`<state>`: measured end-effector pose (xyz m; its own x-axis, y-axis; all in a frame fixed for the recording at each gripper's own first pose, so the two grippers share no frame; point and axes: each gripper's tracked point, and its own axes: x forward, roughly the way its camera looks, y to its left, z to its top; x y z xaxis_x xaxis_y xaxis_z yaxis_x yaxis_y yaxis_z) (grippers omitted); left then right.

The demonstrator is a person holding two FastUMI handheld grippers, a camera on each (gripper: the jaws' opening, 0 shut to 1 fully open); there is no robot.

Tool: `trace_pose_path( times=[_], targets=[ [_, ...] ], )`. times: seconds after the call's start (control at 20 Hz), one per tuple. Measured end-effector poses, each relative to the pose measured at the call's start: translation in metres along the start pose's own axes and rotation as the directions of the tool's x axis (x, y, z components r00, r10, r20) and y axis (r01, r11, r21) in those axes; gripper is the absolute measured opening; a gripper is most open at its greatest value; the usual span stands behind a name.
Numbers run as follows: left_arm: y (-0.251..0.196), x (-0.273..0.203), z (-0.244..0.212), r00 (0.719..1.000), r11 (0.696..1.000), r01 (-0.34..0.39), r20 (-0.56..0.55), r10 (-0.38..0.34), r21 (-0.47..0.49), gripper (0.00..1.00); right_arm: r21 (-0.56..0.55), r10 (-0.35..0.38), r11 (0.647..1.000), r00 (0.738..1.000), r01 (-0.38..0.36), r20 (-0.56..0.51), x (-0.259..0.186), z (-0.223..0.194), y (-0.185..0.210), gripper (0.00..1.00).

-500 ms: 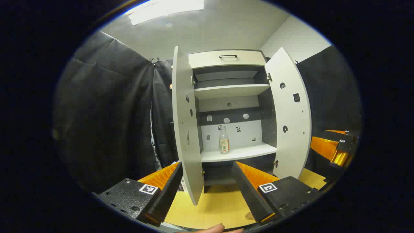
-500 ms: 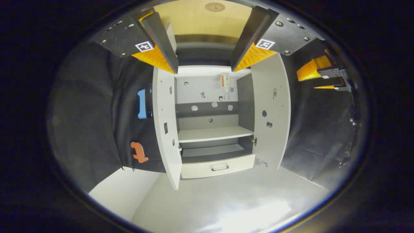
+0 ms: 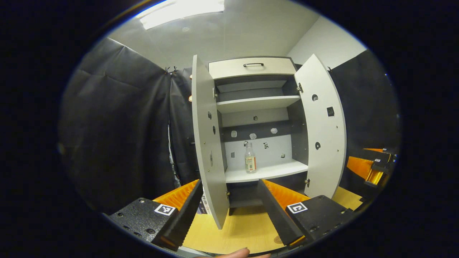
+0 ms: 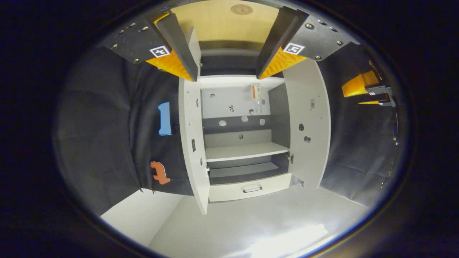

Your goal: Grasp the bottle in the cabinet with the left hand and place it on the coaster, then close the right door with the right hand and the left door with the left hand.

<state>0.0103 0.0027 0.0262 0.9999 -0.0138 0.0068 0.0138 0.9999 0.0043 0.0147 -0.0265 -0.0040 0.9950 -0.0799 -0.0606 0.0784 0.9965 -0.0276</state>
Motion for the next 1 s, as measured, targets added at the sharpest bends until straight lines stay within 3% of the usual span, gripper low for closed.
trace_pose_path(
  times=[0.15, 0.2, 0.25, 0.35, 0.65, 0.7, 0.75, 1.0],
  targets=[
    [-0.004, 0.020, 0.012, 1.000, 0.999, 0.021, 0.011, -0.020, -0.029, 0.97, -0.022, -0.043, 0.999, 0.999, 0.043, 0.018, 0.013, 0.014, -0.008, 0.99],
    [-0.003, 0.026, 0.013, 1.000, 0.999, 0.023, 0.009, -0.023, -0.029, 0.97, -0.007, -0.041, 0.999, 0.999, 0.041, 0.022, 0.018, 0.019, -0.006, 0.94],
    [-0.003, 0.032, 0.015, 1.000, 0.999, 0.026, 0.009, -0.026, -0.032, 0.97, 0.009, -0.035, 0.999, 0.999, 0.035, 0.024, 0.022, 0.023, -0.004, 0.98],
    [-0.004, 0.046, 0.017, 0.999, 0.998, 0.035, 0.015, -0.035, -0.049, 0.97, 0.028, -0.034, 0.999, 0.999, 0.033, 0.033, 0.031, 0.030, -0.004, 0.98],
    [-0.005, 0.100, -0.005, 0.999, 0.998, 0.049, -0.003, -0.049, -0.039, 0.97, -0.028, -0.060, 0.998, 0.998, 0.061, 0.011, 0.061, 0.015, -0.002, 0.99],
    [-0.006, 0.110, -0.010, 0.998, 0.997, 0.059, -0.009, -0.059, -0.040, 0.97, -0.030, -0.067, 0.997, 0.998, 0.066, -0.005, 0.068, 0.009, -0.001, 0.94],
    [-0.008, 0.120, -0.016, 0.997, 0.997, 0.070, -0.018, -0.071, -0.043, 0.97, -0.033, -0.075, 0.997, 0.997, 0.074, -0.014, 0.075, 0.007, -0.001, 0.99],
    [-0.011, 0.177, -0.039, 0.995, 0.993, 0.095, -0.033, -0.098, -0.065, 0.97, -0.007, -0.078, 0.997, 0.997, 0.078, 0.024, 0.106, 0.017, 0.005, 0.99]
  ],
)
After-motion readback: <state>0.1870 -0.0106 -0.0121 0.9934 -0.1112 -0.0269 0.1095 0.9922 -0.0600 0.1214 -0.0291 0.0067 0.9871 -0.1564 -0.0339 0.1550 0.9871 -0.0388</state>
